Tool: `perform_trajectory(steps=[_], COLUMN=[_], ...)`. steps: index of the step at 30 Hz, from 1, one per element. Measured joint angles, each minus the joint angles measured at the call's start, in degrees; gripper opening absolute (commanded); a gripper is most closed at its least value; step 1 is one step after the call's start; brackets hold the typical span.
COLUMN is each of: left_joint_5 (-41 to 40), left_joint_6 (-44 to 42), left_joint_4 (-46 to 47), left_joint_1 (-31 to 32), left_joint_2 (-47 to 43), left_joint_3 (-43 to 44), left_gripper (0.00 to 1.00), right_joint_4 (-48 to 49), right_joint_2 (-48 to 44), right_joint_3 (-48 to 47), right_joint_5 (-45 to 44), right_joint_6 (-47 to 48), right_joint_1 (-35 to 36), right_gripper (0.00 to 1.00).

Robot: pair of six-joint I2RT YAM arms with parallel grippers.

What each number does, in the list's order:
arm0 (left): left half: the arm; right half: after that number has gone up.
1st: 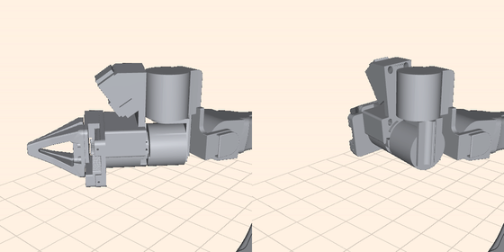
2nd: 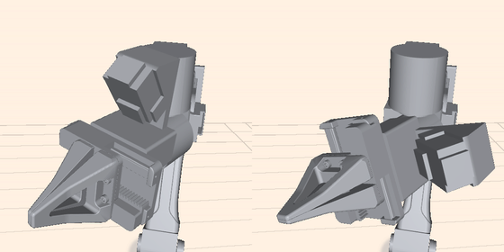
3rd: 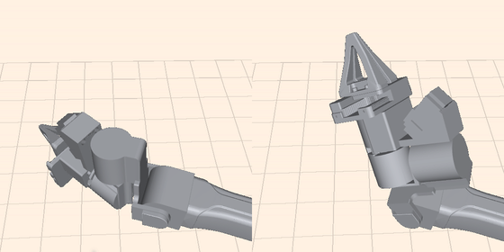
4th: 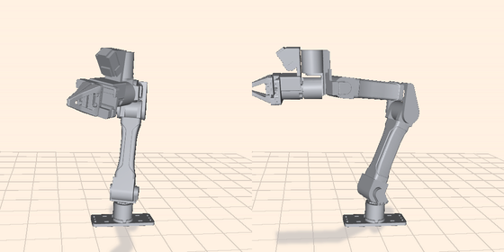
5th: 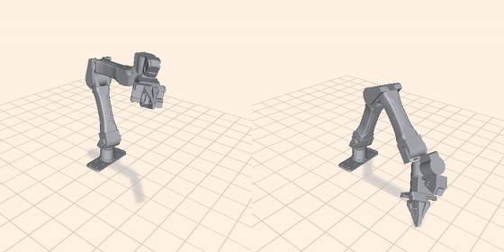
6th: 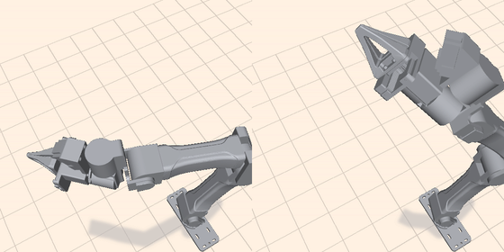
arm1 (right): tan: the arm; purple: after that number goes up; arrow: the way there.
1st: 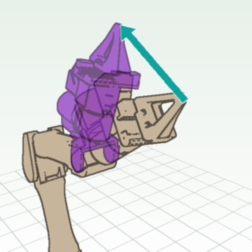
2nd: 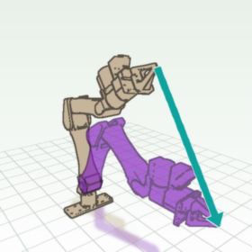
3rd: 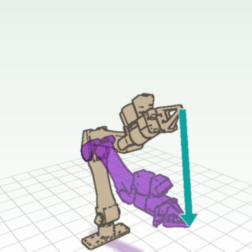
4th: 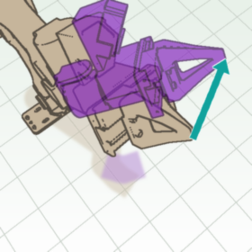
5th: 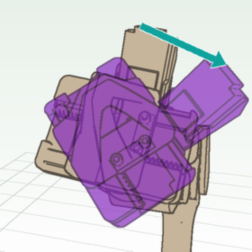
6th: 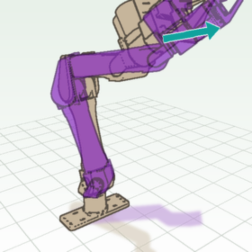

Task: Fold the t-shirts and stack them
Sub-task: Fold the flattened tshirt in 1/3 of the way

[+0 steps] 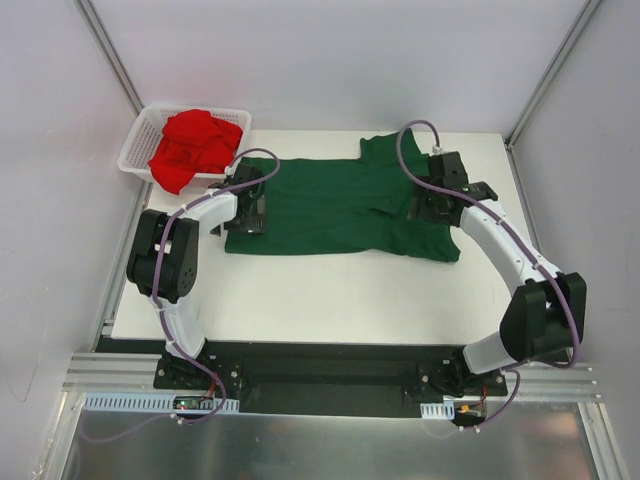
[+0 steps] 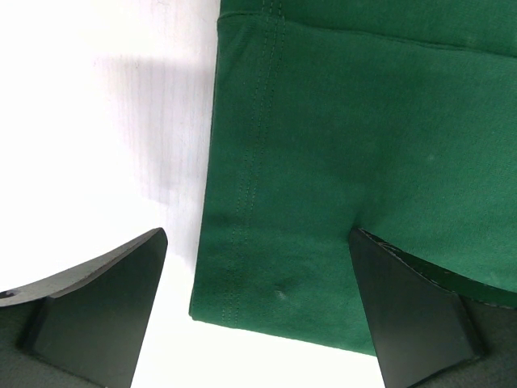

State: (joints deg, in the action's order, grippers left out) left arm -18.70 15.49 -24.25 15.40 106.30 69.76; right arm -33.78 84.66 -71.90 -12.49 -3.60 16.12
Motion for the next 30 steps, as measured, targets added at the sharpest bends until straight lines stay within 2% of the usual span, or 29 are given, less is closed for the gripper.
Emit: perform_trajectory(steps=[8, 16, 30], left_joint_5=[0.09, 0.07, 0.07], left_joint_6=[0.02, 0.02, 0.02], left_joint_4=[0.00, 0.00, 0.00], left_joint_1=[0.02, 0.04, 0.04], left_joint_2=[0.00, 0.00, 0.00], left_joint_3=[0.00, 0.00, 0.00], left_gripper=[0.97, 0.97, 0.97], right_joint_4=[2.29, 5.46, 6.56], right_joint_2=[8.28, 19.06, 25.97], right_joint_3=[0.11, -7.82, -12.74], right_joint_5=[8.00, 14.69, 15.50], right_joint_6=[0.00, -0.59, -2.38], right_joint_1=[2.08, 1.97, 1.16], right_gripper=[0.65, 0.60, 0.55])
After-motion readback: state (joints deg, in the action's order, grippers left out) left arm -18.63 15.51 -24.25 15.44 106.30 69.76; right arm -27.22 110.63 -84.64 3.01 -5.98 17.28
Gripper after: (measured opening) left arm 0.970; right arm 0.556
